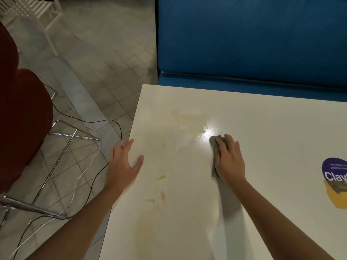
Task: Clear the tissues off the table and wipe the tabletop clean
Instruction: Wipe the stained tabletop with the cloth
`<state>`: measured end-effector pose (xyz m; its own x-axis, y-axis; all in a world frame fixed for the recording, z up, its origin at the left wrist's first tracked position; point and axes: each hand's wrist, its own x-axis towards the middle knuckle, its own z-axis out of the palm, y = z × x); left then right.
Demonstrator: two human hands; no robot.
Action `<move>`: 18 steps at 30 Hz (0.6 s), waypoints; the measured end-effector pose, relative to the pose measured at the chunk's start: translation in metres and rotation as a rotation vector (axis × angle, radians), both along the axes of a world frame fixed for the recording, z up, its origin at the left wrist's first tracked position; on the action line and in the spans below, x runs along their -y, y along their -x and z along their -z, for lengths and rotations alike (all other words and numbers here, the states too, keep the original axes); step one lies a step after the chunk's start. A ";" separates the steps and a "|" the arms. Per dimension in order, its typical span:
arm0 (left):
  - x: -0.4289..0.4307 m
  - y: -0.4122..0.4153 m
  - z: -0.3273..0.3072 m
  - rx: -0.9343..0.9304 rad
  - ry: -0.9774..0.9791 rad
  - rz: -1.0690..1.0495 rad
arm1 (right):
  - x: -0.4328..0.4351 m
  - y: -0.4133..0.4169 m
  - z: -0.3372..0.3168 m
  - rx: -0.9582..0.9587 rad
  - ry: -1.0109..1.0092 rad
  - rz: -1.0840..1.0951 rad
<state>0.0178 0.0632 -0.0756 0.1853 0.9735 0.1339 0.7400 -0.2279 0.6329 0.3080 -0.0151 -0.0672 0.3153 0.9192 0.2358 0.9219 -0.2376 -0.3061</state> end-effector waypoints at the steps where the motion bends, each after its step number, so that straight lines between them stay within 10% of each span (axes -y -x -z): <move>1: -0.013 -0.005 -0.001 0.022 0.054 -0.058 | -0.007 0.001 0.000 -0.073 0.005 0.096; 7: -0.073 -0.038 -0.006 0.243 0.494 -0.227 | -0.063 0.019 -0.001 -0.192 0.023 0.301; 18: -0.087 -0.050 0.000 0.060 0.451 -0.278 | -0.042 0.007 0.004 -0.088 0.045 -0.245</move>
<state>0.0681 0.1505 -0.0753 -0.0829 0.9483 -0.3065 0.6932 0.2758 0.6658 0.3013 0.0271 -0.0715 0.0998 0.9796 0.1743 0.9239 -0.0262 -0.3817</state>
